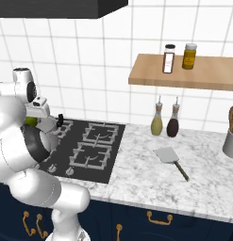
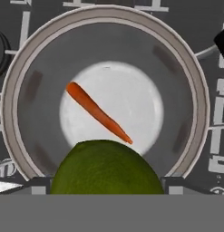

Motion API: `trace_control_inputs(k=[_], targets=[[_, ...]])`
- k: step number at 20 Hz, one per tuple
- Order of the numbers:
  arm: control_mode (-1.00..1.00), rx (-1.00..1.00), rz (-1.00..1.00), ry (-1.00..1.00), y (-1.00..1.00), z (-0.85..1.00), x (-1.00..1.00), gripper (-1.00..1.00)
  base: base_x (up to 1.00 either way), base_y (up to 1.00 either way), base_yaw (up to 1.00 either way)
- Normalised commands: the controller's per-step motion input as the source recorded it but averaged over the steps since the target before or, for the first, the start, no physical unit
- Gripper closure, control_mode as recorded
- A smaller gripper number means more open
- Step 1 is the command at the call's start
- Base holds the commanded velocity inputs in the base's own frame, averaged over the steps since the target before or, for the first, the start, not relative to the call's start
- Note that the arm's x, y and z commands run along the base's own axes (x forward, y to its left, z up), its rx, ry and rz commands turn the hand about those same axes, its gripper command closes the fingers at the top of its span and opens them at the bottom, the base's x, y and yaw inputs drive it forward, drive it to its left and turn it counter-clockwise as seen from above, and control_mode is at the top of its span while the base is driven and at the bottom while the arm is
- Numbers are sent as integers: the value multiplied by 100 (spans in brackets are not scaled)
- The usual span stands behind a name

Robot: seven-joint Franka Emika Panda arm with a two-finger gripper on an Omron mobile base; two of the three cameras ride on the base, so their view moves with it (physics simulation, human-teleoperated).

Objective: Put the lime and carrot in the pot. Retrieve the spatula and lightly stir the vegetables in the pot.

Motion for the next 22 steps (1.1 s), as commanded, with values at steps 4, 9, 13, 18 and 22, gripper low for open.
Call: trace_control_inputs(k=[4,9,13,18,22], targets=[[-100,-1,0,0,3,-28,7,100,0,0,0],[-100,-2,0,-2,13,-29,5,100,0,0,0],[-100,-2,0,0,19,-21,12,100,0,0,0],[-100,0,0,-2,6,-20,8,100,0,0,0],[-100,0,0,-3,1,-18,3,100,0,0,0]])
